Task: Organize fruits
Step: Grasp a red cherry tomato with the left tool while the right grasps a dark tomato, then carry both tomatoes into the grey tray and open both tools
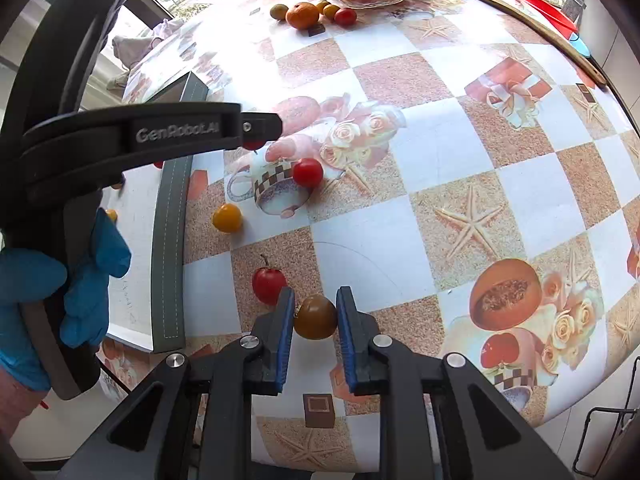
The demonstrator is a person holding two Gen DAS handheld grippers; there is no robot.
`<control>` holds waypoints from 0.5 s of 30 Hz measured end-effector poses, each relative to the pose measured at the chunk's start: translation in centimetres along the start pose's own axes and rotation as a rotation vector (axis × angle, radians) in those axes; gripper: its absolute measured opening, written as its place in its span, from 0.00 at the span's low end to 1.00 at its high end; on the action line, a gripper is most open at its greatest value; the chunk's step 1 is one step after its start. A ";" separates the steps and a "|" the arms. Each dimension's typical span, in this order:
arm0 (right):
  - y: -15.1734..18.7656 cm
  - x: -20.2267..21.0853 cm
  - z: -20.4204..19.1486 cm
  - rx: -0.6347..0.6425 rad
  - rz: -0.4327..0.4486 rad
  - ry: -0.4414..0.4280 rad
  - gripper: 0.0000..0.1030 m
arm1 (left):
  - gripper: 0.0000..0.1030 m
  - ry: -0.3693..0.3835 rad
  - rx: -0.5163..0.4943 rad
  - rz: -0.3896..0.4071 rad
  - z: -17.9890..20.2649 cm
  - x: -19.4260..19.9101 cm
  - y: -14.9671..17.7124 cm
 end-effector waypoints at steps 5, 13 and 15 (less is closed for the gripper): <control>-1.6 1.1 0.8 -0.020 0.002 -0.019 0.23 | 0.22 -0.037 0.061 0.035 -2.6 2.2 1.1; -5.1 0.8 -0.8 0.019 -0.015 -0.030 0.23 | 0.22 -0.117 0.172 0.046 -7.0 4.2 3.3; -5.6 0.6 -1.6 0.043 -0.022 -0.035 0.23 | 0.22 -0.137 0.194 0.041 -8.2 4.4 4.2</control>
Point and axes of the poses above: each gripper's, at about its wrist camera, not at the fingertips, and x roughly against the way its jaws point, z to its right, y to its underside, the point moved 4 cm from there along -x, roughly the way its jaws point, and after that the axes turned 15 degrees about -y, right-handed, at the moved point
